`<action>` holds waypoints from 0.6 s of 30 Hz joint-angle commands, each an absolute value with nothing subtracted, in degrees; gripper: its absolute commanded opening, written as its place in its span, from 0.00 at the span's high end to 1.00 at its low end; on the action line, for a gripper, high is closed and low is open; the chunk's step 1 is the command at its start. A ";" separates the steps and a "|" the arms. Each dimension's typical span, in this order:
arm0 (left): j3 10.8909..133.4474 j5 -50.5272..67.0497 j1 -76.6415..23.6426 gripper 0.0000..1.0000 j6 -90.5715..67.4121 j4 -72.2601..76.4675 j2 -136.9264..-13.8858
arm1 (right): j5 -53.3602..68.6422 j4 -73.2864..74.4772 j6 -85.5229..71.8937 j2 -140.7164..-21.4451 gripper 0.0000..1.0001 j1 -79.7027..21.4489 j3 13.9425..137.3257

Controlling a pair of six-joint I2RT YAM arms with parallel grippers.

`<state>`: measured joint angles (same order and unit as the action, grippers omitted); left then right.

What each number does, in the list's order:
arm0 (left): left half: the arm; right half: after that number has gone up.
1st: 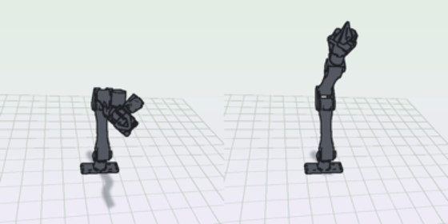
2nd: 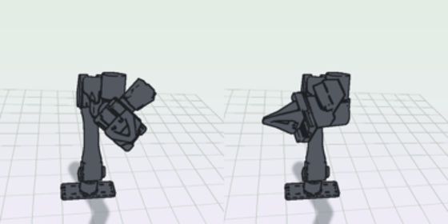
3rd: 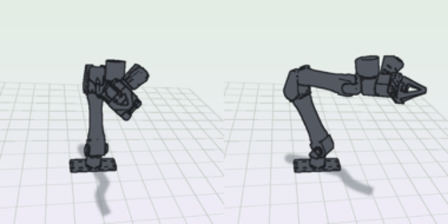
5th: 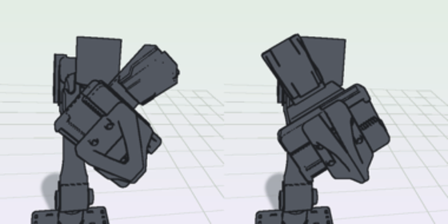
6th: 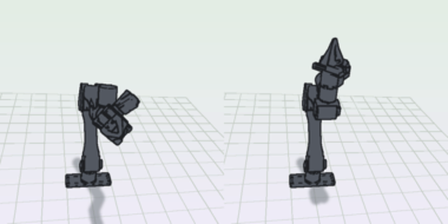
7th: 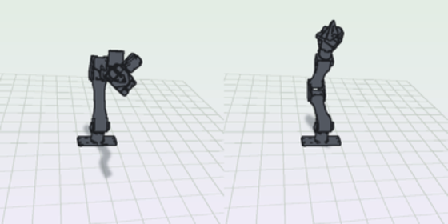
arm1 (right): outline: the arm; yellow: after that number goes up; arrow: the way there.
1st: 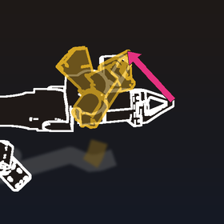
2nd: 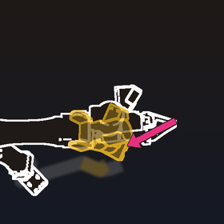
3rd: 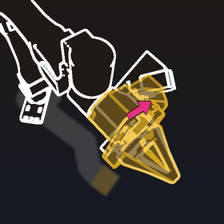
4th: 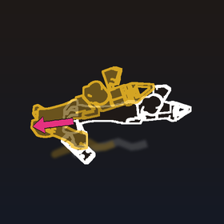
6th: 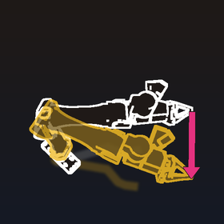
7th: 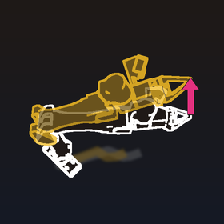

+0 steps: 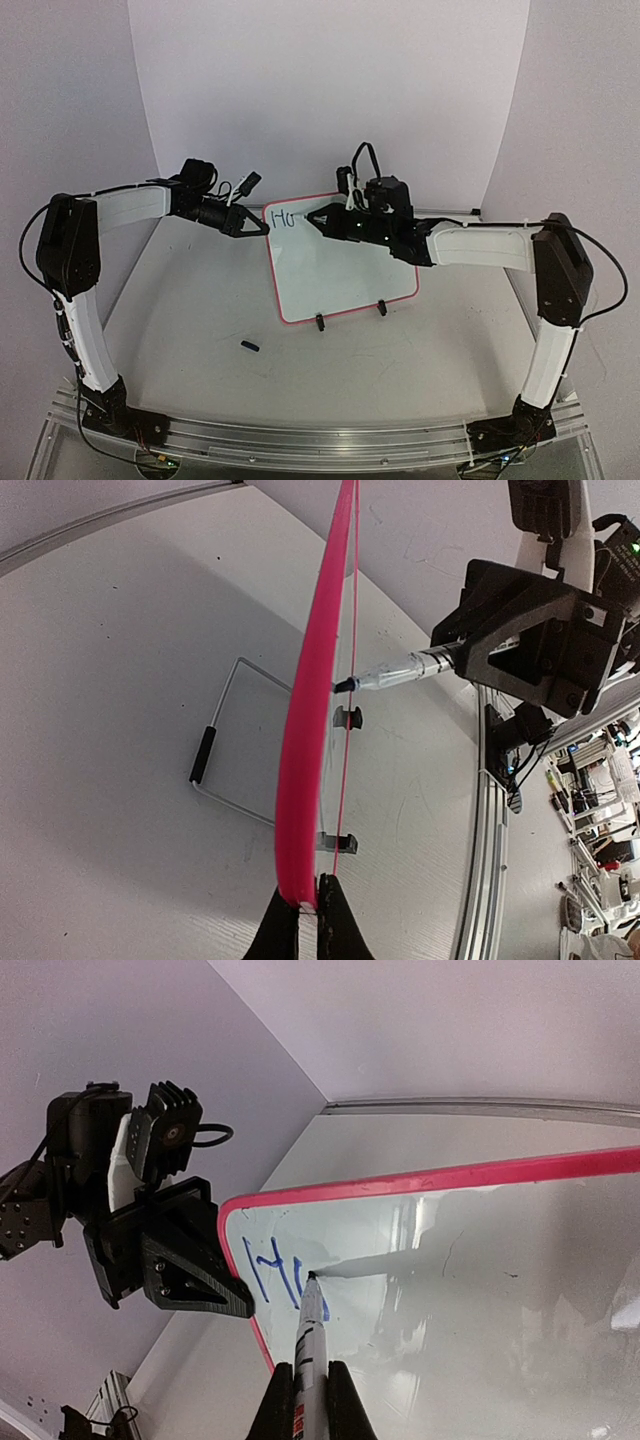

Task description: Write a sentence on the whiteboard

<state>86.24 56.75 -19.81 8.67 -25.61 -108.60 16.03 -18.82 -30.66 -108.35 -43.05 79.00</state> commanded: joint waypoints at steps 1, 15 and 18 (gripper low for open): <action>87.10 55.20 -22.25 1.00 11.90 -28.86 -107.82 | 16.27 -20.04 -30.69 -110.72 1.00 -42.80 82.02; 87.08 55.05 -22.24 1.00 11.98 -29.07 -108.00 | 18.26 -22.62 -30.91 -106.36 1.00 -42.80 79.98; 87.04 54.98 -22.24 1.00 12.08 -29.08 -107.97 | 18.10 -23.28 -30.70 -103.67 1.00 -42.80 78.37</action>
